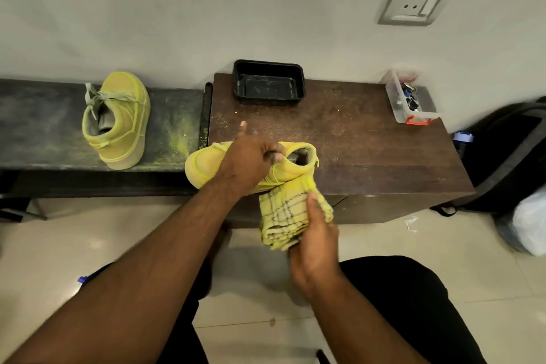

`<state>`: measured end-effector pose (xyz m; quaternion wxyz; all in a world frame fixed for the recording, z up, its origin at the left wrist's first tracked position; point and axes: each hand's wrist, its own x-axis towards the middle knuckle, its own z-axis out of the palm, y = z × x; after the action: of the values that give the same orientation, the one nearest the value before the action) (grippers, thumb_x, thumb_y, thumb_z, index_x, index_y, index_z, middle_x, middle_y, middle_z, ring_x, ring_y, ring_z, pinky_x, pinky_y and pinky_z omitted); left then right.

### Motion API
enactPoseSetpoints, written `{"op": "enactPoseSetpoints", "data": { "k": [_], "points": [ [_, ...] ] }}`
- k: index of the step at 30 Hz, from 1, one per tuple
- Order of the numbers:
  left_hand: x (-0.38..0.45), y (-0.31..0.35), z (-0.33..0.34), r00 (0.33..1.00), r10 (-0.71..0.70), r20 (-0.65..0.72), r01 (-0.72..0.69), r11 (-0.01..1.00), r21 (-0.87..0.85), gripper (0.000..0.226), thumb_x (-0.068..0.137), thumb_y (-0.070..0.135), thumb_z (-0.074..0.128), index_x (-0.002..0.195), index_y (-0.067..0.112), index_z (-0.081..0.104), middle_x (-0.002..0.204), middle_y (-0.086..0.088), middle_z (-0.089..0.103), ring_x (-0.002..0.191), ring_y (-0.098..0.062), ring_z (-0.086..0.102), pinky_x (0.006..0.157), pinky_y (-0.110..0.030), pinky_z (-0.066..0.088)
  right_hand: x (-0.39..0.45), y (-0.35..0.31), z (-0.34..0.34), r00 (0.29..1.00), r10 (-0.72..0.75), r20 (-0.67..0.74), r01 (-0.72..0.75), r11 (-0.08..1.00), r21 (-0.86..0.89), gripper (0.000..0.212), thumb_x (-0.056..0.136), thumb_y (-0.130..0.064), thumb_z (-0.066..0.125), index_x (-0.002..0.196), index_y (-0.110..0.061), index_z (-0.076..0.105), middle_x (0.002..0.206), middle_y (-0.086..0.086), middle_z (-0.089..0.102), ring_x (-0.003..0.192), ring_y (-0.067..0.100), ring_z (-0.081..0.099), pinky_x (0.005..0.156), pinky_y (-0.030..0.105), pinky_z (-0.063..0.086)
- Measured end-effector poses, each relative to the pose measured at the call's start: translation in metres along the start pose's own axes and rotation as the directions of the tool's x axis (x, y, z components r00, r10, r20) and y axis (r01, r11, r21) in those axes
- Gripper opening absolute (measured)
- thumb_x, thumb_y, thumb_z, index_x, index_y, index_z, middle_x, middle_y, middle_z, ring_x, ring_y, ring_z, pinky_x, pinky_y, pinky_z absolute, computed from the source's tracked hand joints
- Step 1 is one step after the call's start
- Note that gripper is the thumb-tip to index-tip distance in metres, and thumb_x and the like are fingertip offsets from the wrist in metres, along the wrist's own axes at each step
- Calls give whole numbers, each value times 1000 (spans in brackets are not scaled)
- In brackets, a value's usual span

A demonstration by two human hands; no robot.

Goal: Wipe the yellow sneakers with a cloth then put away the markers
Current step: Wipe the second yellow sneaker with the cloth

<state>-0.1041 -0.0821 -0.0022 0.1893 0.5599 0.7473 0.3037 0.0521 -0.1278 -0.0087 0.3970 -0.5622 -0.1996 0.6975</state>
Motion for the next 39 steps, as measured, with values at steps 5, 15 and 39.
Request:
{"op": "enactPoseSetpoints", "data": {
  "k": [5, 15, 39],
  "points": [
    [-1, 24, -13, 999, -38, -3, 38, 998, 56, 7, 84, 23, 69, 89, 25, 74, 94, 7, 73, 92, -10, 65, 116, -33, -6, 18, -76, -32, 984, -147, -101, 162, 972, 167, 29, 94, -36, 55, 109, -14, 67, 104, 7, 73, 96, 23, 70, 85, 42, 55],
    [5, 92, 16, 977, -200, -68, 211, 901, 379, 34, 82, 47, 65, 81, 13, 71, 82, -6, 70, 76, -24, 64, 74, -37, 52, 44, -97, -43, 977, -89, -195, 127, 973, 195, 23, 90, -37, 62, 97, -15, 66, 88, 5, 72, 76, 19, 71, 62, 33, 57],
    [-59, 92, 10, 916, -70, 394, -238, 697, 676, 13, 88, 13, 49, 89, 16, 61, 80, 0, 56, 97, -22, 59, 120, -39, -2, 2, -61, -31, 980, -141, 143, 177, 944, -279, 22, 91, -32, 62, 100, -14, 70, 86, -1, 72, 81, 15, 68, 75, 32, 55]
  ]
}}
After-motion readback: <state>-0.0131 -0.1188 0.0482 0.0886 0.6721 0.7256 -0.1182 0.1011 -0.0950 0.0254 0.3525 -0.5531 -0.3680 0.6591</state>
